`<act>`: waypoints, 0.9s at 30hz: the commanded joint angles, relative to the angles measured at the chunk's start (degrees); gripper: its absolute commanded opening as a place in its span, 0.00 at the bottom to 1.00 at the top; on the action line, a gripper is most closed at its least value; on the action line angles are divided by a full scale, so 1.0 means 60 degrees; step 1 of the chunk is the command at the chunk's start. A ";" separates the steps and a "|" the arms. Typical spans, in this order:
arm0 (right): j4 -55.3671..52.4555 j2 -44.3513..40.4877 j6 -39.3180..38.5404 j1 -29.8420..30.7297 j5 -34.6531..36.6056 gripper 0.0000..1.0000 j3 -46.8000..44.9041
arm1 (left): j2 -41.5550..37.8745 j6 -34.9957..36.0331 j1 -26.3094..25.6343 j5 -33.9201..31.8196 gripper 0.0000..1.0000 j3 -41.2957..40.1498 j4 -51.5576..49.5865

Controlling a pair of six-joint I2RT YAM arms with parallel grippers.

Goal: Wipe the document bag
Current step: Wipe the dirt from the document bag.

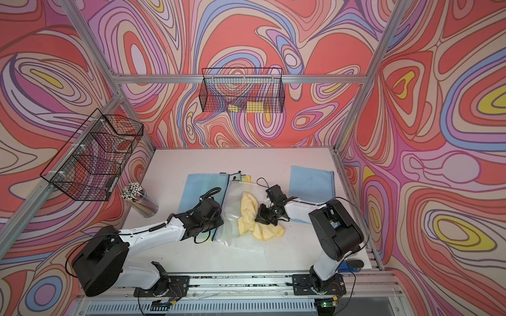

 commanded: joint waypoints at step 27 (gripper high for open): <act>0.0971 0.1327 0.2378 0.3762 0.1014 0.00 0.0270 | -0.0372 -0.0048 0.0378 -0.0387 0.00 -0.0186 -0.0204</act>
